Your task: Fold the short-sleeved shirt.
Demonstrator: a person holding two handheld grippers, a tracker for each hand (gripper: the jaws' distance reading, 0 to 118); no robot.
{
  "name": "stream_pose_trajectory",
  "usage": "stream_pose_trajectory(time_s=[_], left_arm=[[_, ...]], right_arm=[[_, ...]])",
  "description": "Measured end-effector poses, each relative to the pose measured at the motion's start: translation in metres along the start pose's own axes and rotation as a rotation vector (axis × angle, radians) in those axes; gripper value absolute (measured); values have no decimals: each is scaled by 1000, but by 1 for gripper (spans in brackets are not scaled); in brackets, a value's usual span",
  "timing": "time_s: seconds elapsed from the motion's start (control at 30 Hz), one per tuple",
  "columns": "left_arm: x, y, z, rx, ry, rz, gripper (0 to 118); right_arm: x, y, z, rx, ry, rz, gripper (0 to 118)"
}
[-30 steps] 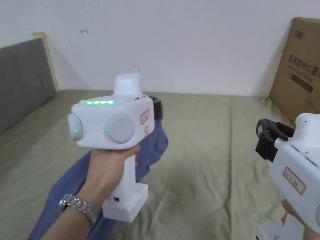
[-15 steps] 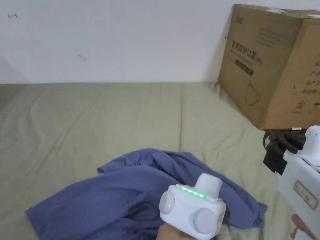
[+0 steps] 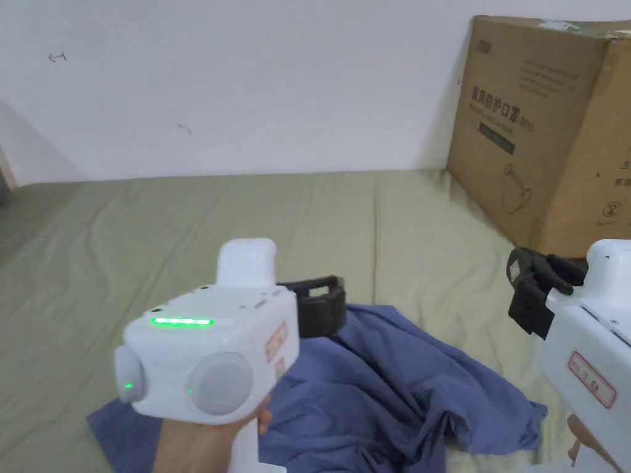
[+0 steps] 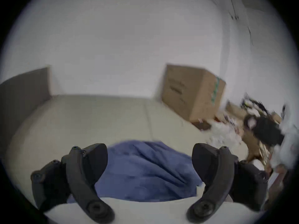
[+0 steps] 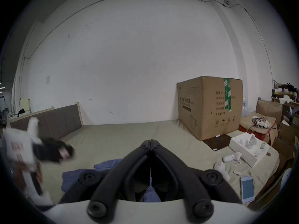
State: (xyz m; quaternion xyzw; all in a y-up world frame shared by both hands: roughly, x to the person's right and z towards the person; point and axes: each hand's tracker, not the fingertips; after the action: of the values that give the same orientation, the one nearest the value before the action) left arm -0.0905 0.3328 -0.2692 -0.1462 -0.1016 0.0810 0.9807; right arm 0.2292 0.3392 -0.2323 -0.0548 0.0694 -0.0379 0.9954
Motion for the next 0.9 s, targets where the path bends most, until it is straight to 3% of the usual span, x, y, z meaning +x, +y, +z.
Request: stream_pose_trajectory(time_s=[0.07, 0.13, 0.17, 0.2, 0.23, 0.4, 0.5, 0.6, 0.63, 0.67, 0.73, 0.77, 0.83, 0.9], left_arm=[[-30, 19, 44, 100, 121, 13, 103], [-52, 23, 82, 183, 241, 14, 88], [-61, 22, 101, 212, 297, 9, 69], [-69, 19, 115, 232, 352, 15, 22], [-76, 17, 127, 234, 388, 16, 0], [-100, 18, 160, 81, 352, 48, 0], [-90, -29, 134, -50, 301, 15, 0], [-81, -69, 112, -198, 252, 66, 0], [-79, -80, 103, -256, 239, 81, 1], [-76, -90, 94, -313, 225, 94, 13], [-74, -114, 71, -454, 242, 109, 99], [-71, -126, 61, -534, 207, 120, 118], [-63, -145, 61, -563, 196, 106, 110], [-51, -165, 52, -628, 228, 72, 110]], right_arm=[[-5, 1, 4, 9, 19, -3, 0], [-10, 0, 7, 14, 29, -1, 0], [-12, -2, 8, 11, 34, 2, 0], [-14, -4, 8, 7, 39, 2, 0], [-15, -5, 9, 1, 44, -2, 0], [-18, -14, 8, -32, 51, -14, 0], [-17, -17, 7, -47, 53, -11, 0], [-15, -22, 6, -62, 55, 2, 0], [-13, -24, 5, -70, 56, 5, 0], [-11, -27, 4, -78, 55, 7, 0], [-4, -33, 0, -98, 42, 13, 0], [0, -36, -2, -113, 35, 11, 0], [9, -43, -6, -140, 24, 2, 0], [19, -51, -12, -180, 9, -4, 0]])
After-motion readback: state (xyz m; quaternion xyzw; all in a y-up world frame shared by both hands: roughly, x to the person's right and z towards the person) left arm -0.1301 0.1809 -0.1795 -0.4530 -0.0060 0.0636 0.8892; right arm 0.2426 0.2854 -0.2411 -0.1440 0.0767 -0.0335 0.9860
